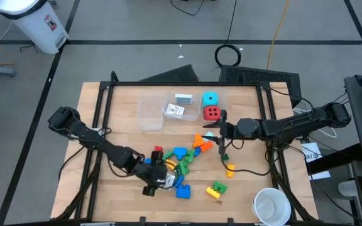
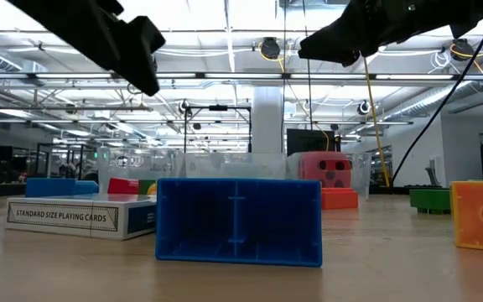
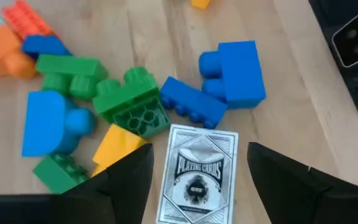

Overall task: Pick & Place Toys
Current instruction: Put the black deck of cards into the middle transparent bin

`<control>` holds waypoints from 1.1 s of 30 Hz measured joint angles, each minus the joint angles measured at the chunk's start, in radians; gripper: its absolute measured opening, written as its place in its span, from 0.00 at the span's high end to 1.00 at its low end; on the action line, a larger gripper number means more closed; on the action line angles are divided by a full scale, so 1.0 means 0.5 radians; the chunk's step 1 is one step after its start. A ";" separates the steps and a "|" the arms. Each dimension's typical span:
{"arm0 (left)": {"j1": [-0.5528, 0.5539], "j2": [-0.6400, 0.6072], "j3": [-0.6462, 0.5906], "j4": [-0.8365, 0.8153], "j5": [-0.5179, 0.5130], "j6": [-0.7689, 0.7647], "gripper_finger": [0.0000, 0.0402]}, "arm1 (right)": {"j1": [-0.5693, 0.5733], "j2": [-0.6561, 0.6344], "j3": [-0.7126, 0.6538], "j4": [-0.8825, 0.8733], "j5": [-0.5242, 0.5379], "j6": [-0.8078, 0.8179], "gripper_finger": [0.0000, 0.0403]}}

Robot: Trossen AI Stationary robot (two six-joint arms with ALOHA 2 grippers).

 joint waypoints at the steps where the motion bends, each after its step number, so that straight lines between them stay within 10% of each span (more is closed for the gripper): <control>1: 0.010 0.002 0.001 0.035 0.044 -0.025 0.35 | 0.000 0.000 0.000 -0.002 0.000 0.000 0.60; 11: 0.111 0.004 0.006 0.170 0.050 -0.438 0.31 | 0.000 0.000 0.000 -0.002 0.002 0.000 0.60; 24: 0.113 0.179 0.007 -0.220 0.104 -0.401 0.01 | 0.000 0.000 0.000 -0.007 0.002 -0.030 0.60; 33: 0.035 0.403 0.011 -0.187 0.124 -0.201 0.11 | 0.000 0.000 0.000 -0.014 -0.001 -0.030 0.60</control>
